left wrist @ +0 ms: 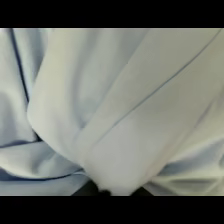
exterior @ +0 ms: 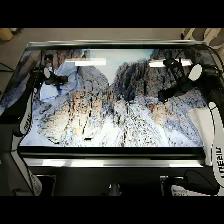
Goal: Fold the shirts.
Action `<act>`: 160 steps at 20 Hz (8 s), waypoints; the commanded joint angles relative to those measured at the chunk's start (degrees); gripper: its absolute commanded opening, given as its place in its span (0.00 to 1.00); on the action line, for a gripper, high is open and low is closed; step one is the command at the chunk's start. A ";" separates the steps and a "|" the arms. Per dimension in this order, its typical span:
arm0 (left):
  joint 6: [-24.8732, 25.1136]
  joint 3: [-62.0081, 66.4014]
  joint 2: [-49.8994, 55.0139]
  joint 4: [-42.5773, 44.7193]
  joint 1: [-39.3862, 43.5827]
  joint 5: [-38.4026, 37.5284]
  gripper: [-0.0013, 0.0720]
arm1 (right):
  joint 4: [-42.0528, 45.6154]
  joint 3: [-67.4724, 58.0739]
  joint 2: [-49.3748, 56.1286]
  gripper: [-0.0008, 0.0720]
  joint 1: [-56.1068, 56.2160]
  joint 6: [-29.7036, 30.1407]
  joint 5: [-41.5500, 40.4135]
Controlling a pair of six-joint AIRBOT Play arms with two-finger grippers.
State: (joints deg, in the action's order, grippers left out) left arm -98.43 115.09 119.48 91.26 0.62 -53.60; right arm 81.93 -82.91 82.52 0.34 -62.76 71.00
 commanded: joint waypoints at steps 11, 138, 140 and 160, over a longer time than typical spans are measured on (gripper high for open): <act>7.21 -2.29 -55.54 -1.31 22.32 -3.67 0.06 | 5.55 -15.54 -23.32 0.88 0.00 2.99 1.46; 6.80 -80.15 -48.46 -56.74 32.26 17.68 0.06 | -22.82 56.19 -21.44 0.62 4.17 11.56 -3.65; 10.19 -78.42 -51.49 -56.00 31.98 17.86 0.06 | -21.88 55.65 -20.83 0.06 5.57 8.63 -2.93; -1.09 -30.49 -91.67 -23.26 -8.28 21.03 0.06 | 23.69 -17.31 -44.46 0.04 5.35 -7.08 -3.76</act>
State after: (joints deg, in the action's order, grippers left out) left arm -98.45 83.66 28.49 66.94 -5.26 -30.76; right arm 104.49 -98.61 37.71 5.74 -69.54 63.75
